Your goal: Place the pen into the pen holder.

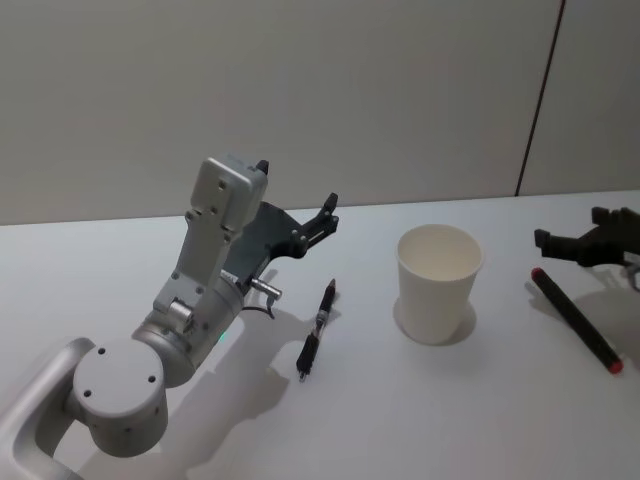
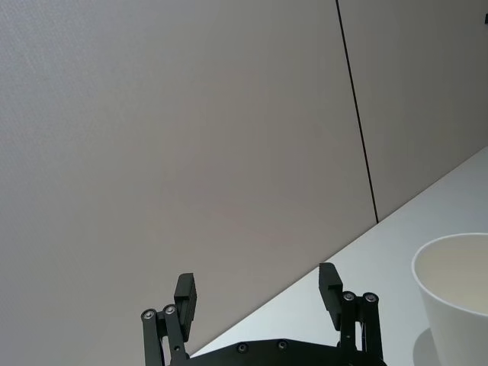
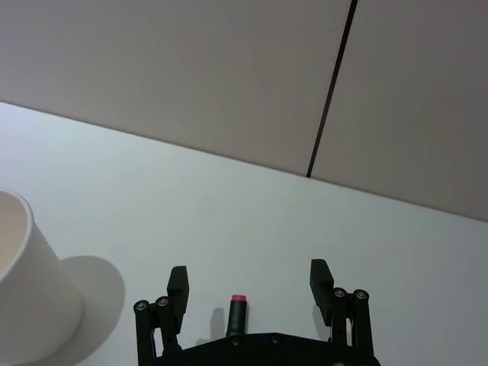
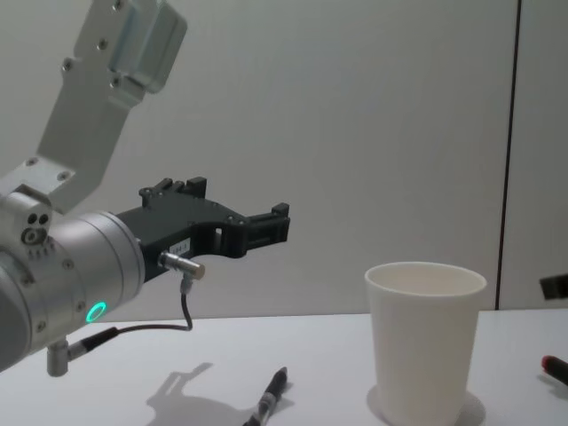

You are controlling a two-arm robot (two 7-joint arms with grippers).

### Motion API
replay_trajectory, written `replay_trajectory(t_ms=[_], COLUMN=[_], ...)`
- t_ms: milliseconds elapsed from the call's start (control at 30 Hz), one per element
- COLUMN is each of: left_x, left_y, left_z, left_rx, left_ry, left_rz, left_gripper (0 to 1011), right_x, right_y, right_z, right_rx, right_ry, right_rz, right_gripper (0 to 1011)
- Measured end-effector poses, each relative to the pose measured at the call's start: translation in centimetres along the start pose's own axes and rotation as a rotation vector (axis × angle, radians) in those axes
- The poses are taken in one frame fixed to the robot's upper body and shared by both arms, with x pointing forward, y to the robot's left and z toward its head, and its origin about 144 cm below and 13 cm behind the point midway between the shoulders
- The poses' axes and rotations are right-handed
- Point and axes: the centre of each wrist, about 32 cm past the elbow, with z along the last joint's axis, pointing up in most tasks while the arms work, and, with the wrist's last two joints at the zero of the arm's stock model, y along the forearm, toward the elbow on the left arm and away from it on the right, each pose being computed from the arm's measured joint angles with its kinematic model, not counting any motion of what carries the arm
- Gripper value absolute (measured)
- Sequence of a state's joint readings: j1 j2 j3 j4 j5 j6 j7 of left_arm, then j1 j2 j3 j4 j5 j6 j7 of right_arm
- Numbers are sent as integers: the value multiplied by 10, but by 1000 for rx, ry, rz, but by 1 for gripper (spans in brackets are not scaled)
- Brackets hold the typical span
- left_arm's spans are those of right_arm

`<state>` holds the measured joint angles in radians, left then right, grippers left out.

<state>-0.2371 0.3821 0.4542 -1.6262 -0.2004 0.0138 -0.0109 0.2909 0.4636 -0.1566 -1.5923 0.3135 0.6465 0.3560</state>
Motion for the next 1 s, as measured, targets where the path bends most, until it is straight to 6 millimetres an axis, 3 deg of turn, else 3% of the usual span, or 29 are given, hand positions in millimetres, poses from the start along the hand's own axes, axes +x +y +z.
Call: replay_trajectory(t_ms=[467,1000], left_x=[0,0], left_y=[0,0], left_z=[0,0], left_rx=[0,0], left_ry=[0,0], left_rz=[0,0], left_gripper=[1001,1001], right_x=[-8,-14], right_y=[21,32], right_z=[-13,-25], right_rx=[-74,-113], right_ry=[13,23], right_rz=[18,26], right_gripper=[1001,1001])
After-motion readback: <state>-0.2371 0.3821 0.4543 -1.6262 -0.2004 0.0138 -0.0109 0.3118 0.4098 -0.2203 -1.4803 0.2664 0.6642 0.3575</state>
